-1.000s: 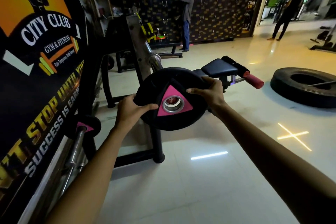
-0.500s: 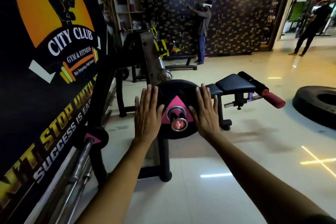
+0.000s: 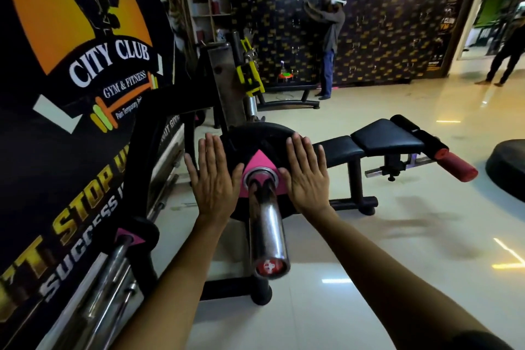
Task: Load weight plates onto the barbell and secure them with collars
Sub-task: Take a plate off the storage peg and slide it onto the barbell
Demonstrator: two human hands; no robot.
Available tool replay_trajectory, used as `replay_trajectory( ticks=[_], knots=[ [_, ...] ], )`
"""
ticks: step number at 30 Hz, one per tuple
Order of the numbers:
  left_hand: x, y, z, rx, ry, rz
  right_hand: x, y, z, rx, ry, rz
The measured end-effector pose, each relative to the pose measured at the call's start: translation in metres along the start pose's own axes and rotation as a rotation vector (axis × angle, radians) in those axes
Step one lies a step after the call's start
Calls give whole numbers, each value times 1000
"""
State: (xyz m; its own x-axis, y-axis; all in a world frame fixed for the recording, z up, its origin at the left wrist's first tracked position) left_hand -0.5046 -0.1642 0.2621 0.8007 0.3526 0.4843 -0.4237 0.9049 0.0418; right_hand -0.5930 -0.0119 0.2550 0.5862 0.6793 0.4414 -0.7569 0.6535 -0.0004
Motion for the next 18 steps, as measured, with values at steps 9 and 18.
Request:
replay_trajectory(
  ticks=[9, 18],
  knots=[
    [-92, -8, 60, 95, -185, 55, -100, 32, 57, -27, -191, 99],
    [-124, -14, 72, 108, -227, 23, -136, 45, 73, -12, -233, 128]
  ],
)
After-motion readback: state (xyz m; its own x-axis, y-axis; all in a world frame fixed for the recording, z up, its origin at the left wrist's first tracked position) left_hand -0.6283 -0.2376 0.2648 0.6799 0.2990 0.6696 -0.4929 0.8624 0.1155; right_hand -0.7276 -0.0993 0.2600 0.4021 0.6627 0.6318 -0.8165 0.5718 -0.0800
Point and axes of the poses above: each hand's wrist, its own z-axis towards the middle knuckle, its own x-axis out of the back of the hand, y = z × x, the point moved 6 cm from there along z, towards the middle knuckle, and after that the axes turned 1 degree about -y, right-handed, at the moved point
